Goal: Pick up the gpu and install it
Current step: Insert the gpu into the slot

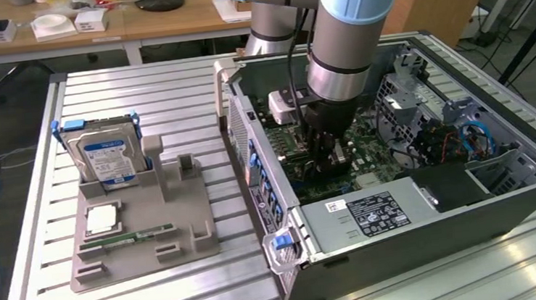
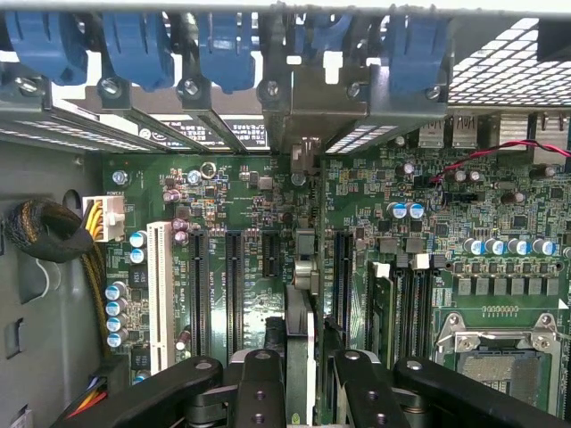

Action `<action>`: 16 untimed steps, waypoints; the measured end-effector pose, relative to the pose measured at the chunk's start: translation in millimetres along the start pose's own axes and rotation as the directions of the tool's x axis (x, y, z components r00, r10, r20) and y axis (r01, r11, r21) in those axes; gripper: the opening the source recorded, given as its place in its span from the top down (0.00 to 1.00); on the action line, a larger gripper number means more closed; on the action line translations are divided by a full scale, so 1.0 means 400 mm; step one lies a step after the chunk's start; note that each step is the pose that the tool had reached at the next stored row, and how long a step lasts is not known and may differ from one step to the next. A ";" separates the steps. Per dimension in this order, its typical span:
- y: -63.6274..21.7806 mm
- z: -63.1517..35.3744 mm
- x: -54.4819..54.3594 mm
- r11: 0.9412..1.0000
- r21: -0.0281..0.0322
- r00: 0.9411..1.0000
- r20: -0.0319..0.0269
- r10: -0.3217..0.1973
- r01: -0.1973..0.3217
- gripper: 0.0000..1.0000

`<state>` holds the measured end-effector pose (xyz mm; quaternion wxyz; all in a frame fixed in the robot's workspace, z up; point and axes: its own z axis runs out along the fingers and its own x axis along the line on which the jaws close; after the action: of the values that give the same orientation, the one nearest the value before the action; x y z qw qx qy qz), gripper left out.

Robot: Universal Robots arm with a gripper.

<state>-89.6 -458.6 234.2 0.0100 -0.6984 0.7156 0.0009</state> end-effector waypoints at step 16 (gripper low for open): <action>0.000 0.000 0.000 1.000 0.000 1.000 0.000 0.000 0.000 0.49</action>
<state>-89.6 -458.4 234.3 0.0100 -0.6984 0.7157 0.0009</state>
